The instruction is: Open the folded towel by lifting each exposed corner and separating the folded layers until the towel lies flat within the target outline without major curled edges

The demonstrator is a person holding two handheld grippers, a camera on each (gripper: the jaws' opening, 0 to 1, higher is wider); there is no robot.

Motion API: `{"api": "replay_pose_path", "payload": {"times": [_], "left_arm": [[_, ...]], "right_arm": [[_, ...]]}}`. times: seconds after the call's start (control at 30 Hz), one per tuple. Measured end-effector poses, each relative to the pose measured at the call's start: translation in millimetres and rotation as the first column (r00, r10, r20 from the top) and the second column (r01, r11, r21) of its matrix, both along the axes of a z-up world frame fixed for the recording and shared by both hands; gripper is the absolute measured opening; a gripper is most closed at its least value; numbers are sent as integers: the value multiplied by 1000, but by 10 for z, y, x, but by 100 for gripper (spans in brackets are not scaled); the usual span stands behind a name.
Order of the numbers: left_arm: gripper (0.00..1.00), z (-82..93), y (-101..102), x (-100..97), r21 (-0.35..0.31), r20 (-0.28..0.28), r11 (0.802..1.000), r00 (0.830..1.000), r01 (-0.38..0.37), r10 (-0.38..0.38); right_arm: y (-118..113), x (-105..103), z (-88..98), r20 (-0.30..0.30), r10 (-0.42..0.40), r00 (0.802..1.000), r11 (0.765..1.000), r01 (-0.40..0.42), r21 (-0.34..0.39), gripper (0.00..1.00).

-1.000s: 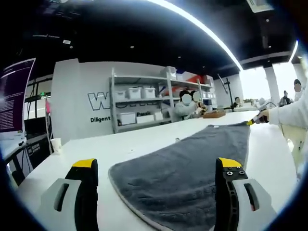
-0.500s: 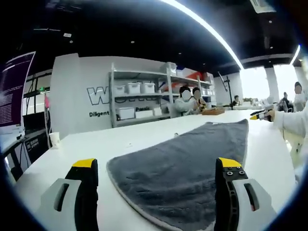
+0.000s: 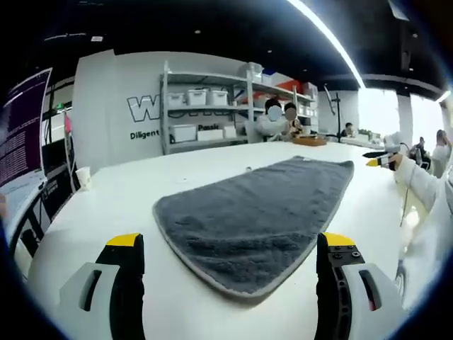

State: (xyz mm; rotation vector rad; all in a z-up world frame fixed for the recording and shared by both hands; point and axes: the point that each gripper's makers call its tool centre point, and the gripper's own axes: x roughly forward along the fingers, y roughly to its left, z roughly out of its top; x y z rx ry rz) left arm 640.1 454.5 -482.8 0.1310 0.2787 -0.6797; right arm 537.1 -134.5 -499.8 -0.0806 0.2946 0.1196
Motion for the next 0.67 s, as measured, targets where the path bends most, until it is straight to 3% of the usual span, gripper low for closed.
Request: {"api": "replay_pose_path", "payload": {"times": [0.13, 0.27, 0.67], "left_arm": [[100, -54, 0, -114, 43, -62, 999, 998, 13, -11], [100, -80, 18, -173, 76, -86, 997, 996, 8, -2], [100, -135, -56, -217, 94, -109, 996, 994, 12, -2]], "right_arm": [[8, -51, -46, -34, 12, 999, 1000, -13, -16, 99], [-3, -96, -55, -50, 12, 999, 999, -13, -33, 99], [-113, -170, -134, -95, -2, 996, 999, -2, -50, 99]]}}
